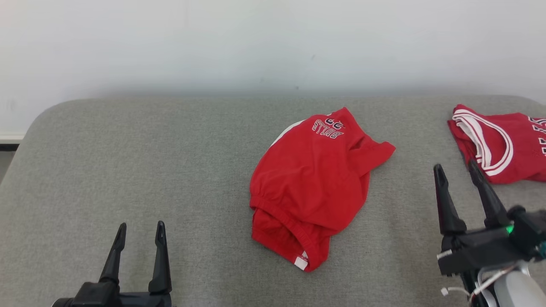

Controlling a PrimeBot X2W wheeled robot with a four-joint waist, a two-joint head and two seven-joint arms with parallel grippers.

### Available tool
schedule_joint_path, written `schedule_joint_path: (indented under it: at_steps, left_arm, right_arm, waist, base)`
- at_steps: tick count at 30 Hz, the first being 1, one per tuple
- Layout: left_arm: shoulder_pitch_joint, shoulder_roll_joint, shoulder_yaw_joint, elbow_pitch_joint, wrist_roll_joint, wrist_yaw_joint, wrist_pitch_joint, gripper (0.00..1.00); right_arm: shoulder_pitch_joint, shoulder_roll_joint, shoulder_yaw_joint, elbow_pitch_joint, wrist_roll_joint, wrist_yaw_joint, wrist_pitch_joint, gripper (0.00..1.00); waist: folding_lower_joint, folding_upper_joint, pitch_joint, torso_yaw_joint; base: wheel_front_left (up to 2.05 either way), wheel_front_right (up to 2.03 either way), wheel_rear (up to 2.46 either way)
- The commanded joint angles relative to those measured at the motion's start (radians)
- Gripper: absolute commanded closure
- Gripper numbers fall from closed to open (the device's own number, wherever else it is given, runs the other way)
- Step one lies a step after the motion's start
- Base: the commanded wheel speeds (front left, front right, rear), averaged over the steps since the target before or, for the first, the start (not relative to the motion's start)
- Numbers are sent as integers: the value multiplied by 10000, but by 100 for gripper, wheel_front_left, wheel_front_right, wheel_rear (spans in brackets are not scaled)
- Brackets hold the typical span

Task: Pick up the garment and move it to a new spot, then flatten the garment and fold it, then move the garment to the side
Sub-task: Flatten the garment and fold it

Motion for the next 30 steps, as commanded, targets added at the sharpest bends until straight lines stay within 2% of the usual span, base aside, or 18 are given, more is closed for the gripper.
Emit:
schedule_joint_path:
  at_steps: [1,11,19,26,30]
  left_arm:
    - [148,0,62,-15,83,-4,-32,0]
    - [494,-2,299,-109,345,-110,-32,0]
    - [679,-5,238,-136,452,-154,-32,0]
    - [307,-5,-553,171,598,-379,-32,0]
    - [-13,-2,-1440,569,608,-535,-30,0]
  right_arm:
    - [245,68,-101,-157,-99,-28,2,0]
    - [2384,926,-966,-1438,-330,-28,2,0]
    - [2913,1300,-1182,-1602,-364,-28,2,0]
    - [2709,1353,-1077,-1620,-418,-28,23,0]
    - [2553,1313,-977,-1556,-341,-28,26,0]
  waist:
    - [1,0,-92,-115]
    - [1,0,-245,-384]
    - [1,0,-214,-400]
    - [1,0,-133,-500]
    - [1,0,10,-694]
  base:
    - [0,0,0]
    - [0,0,0]
    - [0,0,0]
    - [0,0,0]
    - [0,0,0]
